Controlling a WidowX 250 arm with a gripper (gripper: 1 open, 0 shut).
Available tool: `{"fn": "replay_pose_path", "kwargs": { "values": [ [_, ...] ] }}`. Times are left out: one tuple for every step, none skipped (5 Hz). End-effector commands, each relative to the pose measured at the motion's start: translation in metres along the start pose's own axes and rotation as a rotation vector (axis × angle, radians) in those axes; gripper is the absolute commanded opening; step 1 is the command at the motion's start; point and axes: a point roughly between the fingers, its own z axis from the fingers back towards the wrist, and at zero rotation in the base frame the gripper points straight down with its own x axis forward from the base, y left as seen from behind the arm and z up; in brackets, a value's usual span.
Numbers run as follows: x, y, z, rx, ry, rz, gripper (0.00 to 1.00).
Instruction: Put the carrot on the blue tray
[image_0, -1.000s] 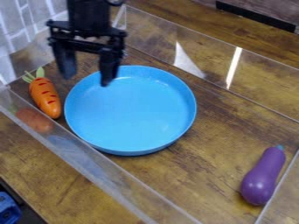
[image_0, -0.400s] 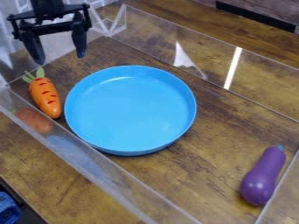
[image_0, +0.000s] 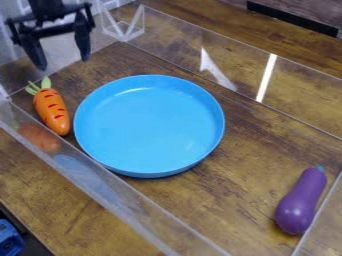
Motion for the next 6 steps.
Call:
{"fn": "replay_pose_path", "kwargs": {
  "values": [
    [0.022,0.003,0.000,-0.040,-0.087,0.086,1.00],
    [0.020,0.010,-0.008,-0.055,-0.088,0.148,1.00],
    [0.013,0.012,-0.012,-0.071,-0.096,0.198,1.00],
    [0.007,0.019,-0.014,-0.078,-0.100,0.242,1.00],
    [0.005,0.026,-0.017,-0.084,-0.093,0.249,1.00],
    [0.002,0.029,-0.020,-0.086,-0.088,0.246,1.00]
  ]
}}
